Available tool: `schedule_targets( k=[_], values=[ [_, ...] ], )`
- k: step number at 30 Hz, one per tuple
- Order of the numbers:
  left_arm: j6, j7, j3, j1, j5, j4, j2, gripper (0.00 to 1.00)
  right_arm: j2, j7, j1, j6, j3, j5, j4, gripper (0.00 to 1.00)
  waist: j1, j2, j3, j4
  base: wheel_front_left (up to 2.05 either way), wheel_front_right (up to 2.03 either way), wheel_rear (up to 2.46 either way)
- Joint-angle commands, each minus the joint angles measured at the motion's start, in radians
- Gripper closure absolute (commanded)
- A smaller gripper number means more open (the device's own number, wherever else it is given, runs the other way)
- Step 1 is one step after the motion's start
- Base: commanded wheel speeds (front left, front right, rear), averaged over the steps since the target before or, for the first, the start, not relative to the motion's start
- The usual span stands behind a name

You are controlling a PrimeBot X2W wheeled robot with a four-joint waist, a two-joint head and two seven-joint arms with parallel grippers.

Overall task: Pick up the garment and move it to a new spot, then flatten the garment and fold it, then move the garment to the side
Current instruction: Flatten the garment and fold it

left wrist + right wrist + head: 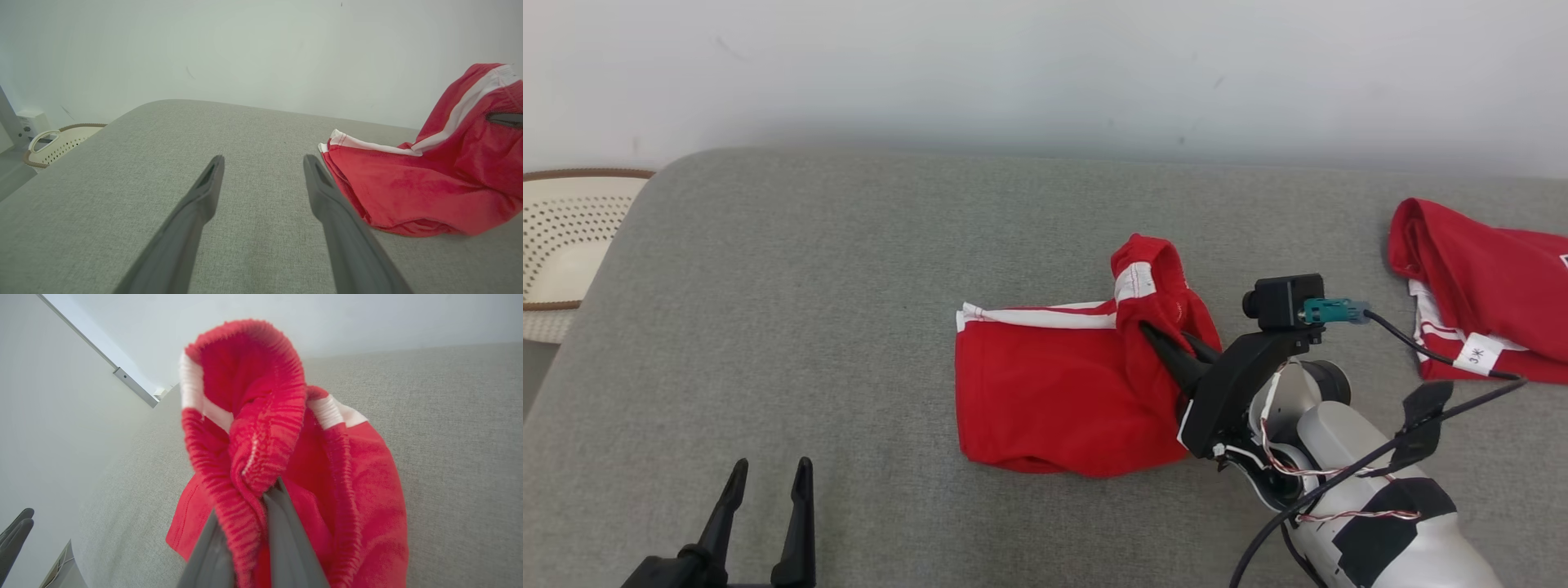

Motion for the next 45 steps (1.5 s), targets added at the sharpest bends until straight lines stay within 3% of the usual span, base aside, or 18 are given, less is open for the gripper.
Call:
schedule_targets(
  k=[1,11,21,30,31,32,33,39,45],
  values=[
    [0.001,-0.004,-0.006,0.0,-0.005,0.004,-0.001,0.0,0.006,0.005,0.004,0.0,0.009,0.011,-0.008,1.0,0.0001,-0.0001,0.001,0.02,0.0,0.0,0.0],
    [0.008,-0.004,-0.08,-0.015,-0.037,0.02,-0.002,0.0,0.069,0.022,-0.028,0.0,0.04,0.019,0.045,1.0,0.0001,-0.0001,0.015,0.087,0.0,0.0,0.0],
    [0.022,-0.004,-0.15,-0.034,-0.064,0.032,-0.002,0.0,0.15,-0.004,-0.077,0.0,0.032,-0.006,0.212,1.0,0.0001,-0.0001,0.039,0.145,0.0,0.0,0.0],
    [0.029,-0.004,-0.185,-0.045,-0.075,0.043,-0.002,0.0,0.177,-0.058,-0.109,0.0,0.055,-0.018,0.328,1.0,0.0001,-0.0001,0.042,0.176,0.0,0.0,0.0],
    [0.03,-0.004,-0.185,-0.045,-0.075,0.044,-0.002,0.0,0.178,-0.064,-0.109,0.0,0.059,-0.013,0.334,0.73,0.0001,-0.0001,0.042,0.176,0.0,0.0,0.0],
    [0.032,-0.004,-0.185,-0.045,-0.075,0.045,-0.002,0.0,0.18,-0.074,-0.11,0.0,0.063,-0.008,0.338,0.56,0.0001,-0.0001,0.041,0.176,0.0,0.0,0.0],
    [0.031,-0.004,-0.183,-0.044,-0.075,0.045,-0.002,0.0,0.181,-0.083,-0.11,0.0,0.069,-0.005,0.338,0.03,0.0001,-0.0001,0.04,0.174,0.0,0.0,0.0],
    [0.031,-0.004,-0.162,-0.025,-0.055,0.045,-0.002,0.0,0.179,-0.171,-0.092,0.0,0.094,0.029,0.281,0.0,0.0001,-0.0001,0.019,0.145,0.0,0.0,0.0],
    [0.03,-0.004,-0.144,-0.01,-0.044,0.036,-0.002,0.0,0.123,-0.249,-0.068,0.0,0.069,0.036,0.201,0.0,0.0001,-0.0001,0.008,0.118,0.0,0.0,0.0]
  ],
)
